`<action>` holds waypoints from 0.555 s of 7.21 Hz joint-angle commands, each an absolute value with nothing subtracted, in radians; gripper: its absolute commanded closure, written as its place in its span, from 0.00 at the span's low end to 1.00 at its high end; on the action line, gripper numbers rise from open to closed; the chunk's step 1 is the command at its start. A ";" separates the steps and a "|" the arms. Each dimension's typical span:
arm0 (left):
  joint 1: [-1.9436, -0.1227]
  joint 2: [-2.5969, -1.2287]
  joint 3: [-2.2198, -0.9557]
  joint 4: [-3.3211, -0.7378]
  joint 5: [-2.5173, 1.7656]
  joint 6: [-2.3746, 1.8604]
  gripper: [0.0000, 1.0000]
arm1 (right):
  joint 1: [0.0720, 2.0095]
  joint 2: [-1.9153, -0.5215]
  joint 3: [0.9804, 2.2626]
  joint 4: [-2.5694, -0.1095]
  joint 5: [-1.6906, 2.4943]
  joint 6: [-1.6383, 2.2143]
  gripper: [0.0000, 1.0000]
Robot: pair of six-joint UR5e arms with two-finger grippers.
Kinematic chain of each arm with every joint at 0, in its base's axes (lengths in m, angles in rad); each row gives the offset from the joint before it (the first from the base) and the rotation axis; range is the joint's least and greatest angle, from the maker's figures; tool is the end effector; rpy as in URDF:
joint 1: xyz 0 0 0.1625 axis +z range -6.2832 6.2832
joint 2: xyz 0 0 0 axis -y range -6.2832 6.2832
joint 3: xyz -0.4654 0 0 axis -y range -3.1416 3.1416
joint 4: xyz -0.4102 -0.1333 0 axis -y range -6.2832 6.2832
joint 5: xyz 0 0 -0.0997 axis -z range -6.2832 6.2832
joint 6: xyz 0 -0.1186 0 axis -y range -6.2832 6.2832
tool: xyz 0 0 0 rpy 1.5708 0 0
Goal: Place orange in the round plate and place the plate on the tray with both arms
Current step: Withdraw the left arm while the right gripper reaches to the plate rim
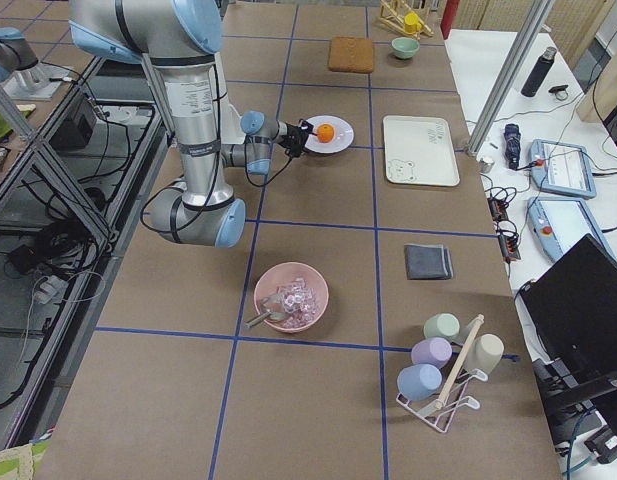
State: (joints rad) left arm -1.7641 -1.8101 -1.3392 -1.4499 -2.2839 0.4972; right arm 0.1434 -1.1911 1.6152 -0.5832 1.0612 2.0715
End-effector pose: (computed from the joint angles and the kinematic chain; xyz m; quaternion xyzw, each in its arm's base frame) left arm -0.1717 -0.5874 0.7119 0.0681 0.3459 0.1221 0.9278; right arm -0.6302 -0.2841 0.3439 0.0772 -0.6518 0.3882 0.6469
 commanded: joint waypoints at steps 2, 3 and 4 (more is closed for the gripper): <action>-1.764 -1.810 -1.339 -1.451 -2.284 0.492 0.01 | 0.147 -1.174 1.598 -0.587 1.062 2.069 0.25; -1.764 -1.810 -1.339 -1.451 -2.284 0.492 0.01 | 0.149 -1.169 1.598 -0.606 1.062 2.071 0.28; -1.764 -1.810 -1.339 -1.451 -2.284 0.492 0.01 | 0.150 -1.155 1.597 -0.620 1.062 2.072 0.31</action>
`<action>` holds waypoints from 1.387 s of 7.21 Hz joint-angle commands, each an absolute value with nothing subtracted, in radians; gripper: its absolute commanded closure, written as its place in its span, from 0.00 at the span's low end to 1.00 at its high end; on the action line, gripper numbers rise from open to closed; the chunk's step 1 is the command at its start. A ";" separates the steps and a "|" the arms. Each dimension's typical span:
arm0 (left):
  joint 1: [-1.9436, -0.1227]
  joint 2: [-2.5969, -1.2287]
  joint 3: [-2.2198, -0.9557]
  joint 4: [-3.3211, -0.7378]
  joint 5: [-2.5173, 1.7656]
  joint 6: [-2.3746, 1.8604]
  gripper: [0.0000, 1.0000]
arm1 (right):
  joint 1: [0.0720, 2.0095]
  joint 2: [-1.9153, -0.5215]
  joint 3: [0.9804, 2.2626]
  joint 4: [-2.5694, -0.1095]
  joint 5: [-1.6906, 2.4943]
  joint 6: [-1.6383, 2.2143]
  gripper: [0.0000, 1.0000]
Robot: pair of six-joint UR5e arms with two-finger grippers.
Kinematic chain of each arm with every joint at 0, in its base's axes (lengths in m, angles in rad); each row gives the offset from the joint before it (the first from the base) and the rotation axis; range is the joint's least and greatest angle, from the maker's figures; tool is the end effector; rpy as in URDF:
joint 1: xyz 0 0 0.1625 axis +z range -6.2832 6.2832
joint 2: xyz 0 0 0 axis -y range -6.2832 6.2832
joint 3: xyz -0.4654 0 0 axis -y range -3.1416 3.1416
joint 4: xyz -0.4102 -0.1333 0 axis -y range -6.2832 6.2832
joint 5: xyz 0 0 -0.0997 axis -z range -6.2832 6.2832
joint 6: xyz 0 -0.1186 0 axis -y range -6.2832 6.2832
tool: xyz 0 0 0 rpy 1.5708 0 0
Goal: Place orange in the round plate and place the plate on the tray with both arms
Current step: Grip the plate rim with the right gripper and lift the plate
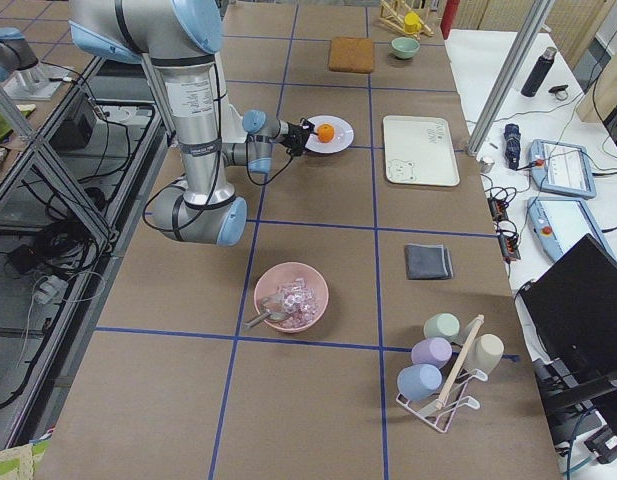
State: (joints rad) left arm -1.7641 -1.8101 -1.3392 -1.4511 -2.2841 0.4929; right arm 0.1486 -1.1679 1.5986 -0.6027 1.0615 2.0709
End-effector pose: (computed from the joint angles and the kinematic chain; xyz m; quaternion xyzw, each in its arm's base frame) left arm -0.1718 -0.5875 0.7117 0.0679 0.3459 0.1203 0.9280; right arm -0.6386 -0.2889 0.3389 0.0809 -0.6471 0.3897 0.6503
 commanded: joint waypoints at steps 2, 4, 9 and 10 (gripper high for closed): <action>-1.764 -1.807 -1.339 -1.451 -2.284 0.492 0.01 | 0.150 -1.135 1.597 -0.655 1.062 2.074 0.39; -1.764 -1.802 -1.341 -1.451 -2.284 0.494 0.01 | 0.150 -1.135 1.592 -0.655 1.062 2.072 0.71; -1.764 -1.804 -1.350 -1.451 -2.286 0.492 0.01 | 0.184 -1.135 1.627 -0.643 1.063 2.063 1.00; -1.764 -1.805 -1.351 -1.451 -2.304 0.491 0.01 | 0.190 -1.138 1.670 -0.641 1.063 2.069 1.00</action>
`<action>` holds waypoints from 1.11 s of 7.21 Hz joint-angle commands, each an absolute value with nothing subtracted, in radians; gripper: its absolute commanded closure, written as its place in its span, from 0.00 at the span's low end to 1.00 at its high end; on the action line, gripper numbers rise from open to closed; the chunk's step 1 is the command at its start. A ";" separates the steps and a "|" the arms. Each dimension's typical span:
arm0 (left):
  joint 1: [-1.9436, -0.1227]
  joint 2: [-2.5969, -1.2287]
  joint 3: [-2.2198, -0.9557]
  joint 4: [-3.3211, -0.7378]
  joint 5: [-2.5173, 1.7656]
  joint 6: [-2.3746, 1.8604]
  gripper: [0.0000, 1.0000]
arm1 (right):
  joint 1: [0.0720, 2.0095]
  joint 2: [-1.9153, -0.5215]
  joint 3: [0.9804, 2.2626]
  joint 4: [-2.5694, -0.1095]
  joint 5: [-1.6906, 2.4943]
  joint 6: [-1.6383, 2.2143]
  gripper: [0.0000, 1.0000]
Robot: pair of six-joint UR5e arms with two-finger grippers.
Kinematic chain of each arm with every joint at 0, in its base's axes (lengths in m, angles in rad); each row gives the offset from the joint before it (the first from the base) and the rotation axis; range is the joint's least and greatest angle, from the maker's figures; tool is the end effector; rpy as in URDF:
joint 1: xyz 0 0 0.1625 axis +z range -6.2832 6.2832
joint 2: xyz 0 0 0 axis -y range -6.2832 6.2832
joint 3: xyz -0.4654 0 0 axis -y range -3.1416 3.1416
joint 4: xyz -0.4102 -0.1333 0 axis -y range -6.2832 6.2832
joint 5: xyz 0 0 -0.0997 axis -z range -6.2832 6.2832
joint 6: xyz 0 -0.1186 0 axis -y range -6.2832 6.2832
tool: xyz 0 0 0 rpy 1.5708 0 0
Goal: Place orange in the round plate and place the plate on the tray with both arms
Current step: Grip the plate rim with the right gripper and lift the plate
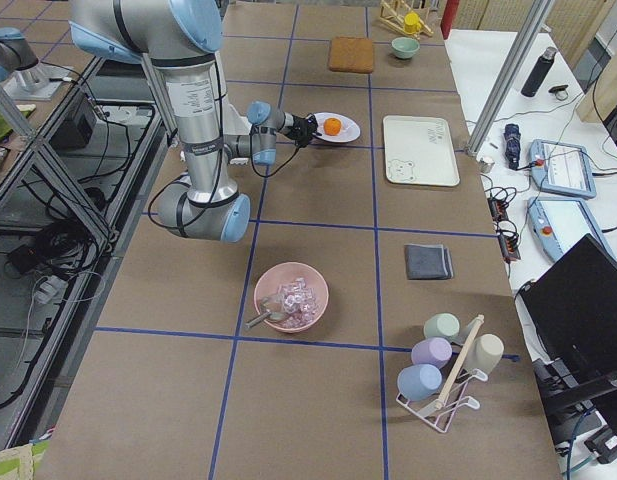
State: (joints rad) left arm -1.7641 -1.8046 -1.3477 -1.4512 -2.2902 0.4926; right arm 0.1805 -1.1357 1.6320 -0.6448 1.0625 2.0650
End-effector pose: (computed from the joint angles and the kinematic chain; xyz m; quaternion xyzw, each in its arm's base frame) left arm -0.1708 -0.5855 0.7104 0.0702 0.3481 0.1204 0.9270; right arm -0.6288 -0.3089 0.3059 0.0895 -0.6537 0.3976 0.6376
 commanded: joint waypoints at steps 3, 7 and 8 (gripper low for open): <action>-1.763 -1.807 -1.353 -1.451 -2.324 0.489 0.01 | 0.207 -1.141 1.713 -0.522 1.057 2.074 1.00; -1.764 -1.804 -1.367 -1.450 -2.322 0.489 0.01 | 0.276 -1.125 1.698 -0.459 0.999 2.152 1.00; -1.764 -1.804 -1.368 -1.450 -2.322 0.486 0.01 | 0.287 -1.080 1.637 -0.472 0.923 2.176 1.00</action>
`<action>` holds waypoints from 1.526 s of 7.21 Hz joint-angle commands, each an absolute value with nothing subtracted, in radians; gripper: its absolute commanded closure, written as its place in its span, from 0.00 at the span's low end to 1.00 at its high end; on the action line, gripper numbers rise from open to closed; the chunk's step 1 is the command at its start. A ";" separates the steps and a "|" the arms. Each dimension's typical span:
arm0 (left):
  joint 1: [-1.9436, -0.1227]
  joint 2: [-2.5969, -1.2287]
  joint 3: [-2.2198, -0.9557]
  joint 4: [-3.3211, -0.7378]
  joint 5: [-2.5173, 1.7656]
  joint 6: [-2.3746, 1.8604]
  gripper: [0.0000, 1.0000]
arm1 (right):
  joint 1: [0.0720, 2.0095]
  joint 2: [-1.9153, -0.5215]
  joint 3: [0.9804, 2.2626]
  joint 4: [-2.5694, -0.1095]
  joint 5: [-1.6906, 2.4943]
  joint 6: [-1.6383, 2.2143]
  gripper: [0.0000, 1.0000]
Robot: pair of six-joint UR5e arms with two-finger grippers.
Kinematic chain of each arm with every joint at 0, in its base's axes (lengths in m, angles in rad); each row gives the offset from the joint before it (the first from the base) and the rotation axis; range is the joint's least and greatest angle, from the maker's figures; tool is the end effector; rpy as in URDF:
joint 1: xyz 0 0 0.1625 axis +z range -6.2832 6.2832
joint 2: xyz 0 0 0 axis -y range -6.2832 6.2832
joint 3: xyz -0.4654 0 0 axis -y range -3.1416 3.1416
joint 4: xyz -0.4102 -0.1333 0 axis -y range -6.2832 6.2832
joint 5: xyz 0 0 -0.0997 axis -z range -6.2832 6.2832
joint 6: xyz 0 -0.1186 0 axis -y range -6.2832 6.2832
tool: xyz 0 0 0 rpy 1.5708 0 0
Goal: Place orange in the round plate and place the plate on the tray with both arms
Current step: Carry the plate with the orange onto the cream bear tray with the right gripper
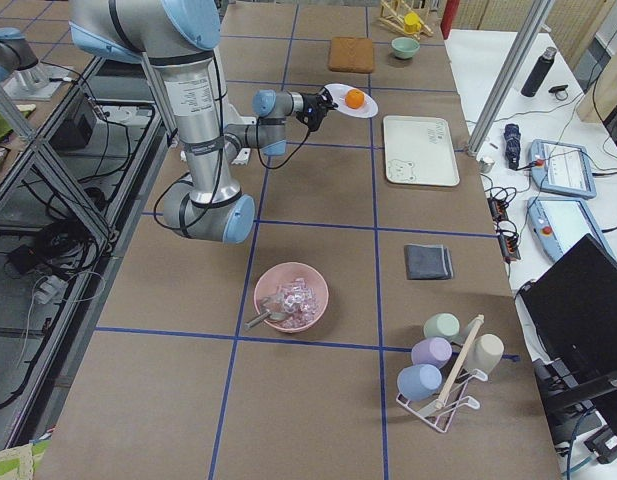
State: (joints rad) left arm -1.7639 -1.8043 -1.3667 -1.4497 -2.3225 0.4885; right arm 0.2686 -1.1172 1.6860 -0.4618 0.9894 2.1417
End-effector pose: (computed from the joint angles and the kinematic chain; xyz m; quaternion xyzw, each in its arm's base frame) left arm -0.1682 -0.5877 0.6986 0.0824 0.3598 0.1201 0.9216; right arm -0.5619 -0.3605 0.2502 0.0820 -0.7334 0.4556 0.4978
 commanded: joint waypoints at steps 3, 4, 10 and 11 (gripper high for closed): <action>-1.766 -1.757 -1.419 -1.436 -2.322 0.486 0.01 | 0.421 -0.878 1.426 -0.739 0.824 2.442 1.00; -1.766 -1.737 -1.446 -1.434 -2.322 0.486 0.01 | 0.458 -0.817 1.351 -0.808 0.818 2.509 1.00; -1.764 -1.730 -1.457 -1.433 -2.322 0.485 0.01 | 0.451 -0.551 0.815 -0.819 0.720 2.684 1.00; -1.764 -1.732 -1.457 -1.433 -2.322 0.485 0.01 | 0.451 -0.549 0.805 -0.819 0.719 2.684 0.92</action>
State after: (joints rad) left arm -1.7642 -1.7306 -1.4572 -1.4327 -2.3224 0.4848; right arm 0.4535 -0.5649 0.8410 -0.8191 0.7247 2.6769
